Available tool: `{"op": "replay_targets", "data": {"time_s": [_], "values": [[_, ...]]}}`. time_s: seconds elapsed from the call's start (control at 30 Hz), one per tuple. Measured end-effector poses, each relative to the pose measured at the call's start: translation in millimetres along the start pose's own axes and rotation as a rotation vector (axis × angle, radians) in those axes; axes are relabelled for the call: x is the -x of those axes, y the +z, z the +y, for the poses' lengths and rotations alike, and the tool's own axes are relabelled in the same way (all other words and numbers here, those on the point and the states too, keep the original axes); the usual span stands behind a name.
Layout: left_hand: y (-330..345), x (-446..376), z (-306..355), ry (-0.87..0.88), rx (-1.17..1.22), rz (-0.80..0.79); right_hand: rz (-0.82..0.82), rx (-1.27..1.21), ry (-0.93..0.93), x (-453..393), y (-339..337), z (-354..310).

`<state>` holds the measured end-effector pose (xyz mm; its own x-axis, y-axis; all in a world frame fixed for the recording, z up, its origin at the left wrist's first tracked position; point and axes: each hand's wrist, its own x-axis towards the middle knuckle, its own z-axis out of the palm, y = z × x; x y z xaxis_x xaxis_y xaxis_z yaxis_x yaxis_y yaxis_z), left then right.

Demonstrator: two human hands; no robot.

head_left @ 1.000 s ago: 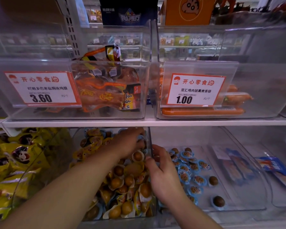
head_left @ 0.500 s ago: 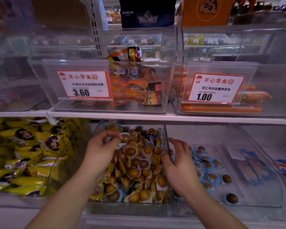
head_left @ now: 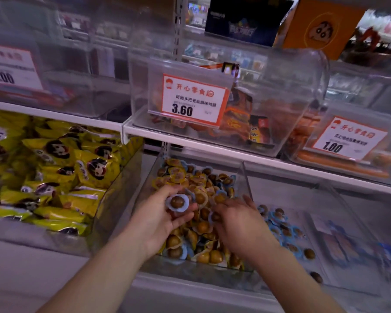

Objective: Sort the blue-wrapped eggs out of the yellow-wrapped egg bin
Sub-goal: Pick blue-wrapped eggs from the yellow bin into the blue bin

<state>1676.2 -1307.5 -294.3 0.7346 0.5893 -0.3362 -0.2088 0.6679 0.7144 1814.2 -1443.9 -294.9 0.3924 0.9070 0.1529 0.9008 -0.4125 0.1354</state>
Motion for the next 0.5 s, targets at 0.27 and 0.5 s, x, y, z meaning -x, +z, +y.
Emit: {"op": "replay_targets", "data": {"time_s": [0.27, 0.5], "values": [[-7, 0, 4, 0.340, -0.555, 0.141, 0.294, -0.707, 0.348, -31, -14, 4], [-21, 6, 9, 0.449, -0.770, 0.091, -0.322, -0.247, 0.295, -59, 14, -3]]}}
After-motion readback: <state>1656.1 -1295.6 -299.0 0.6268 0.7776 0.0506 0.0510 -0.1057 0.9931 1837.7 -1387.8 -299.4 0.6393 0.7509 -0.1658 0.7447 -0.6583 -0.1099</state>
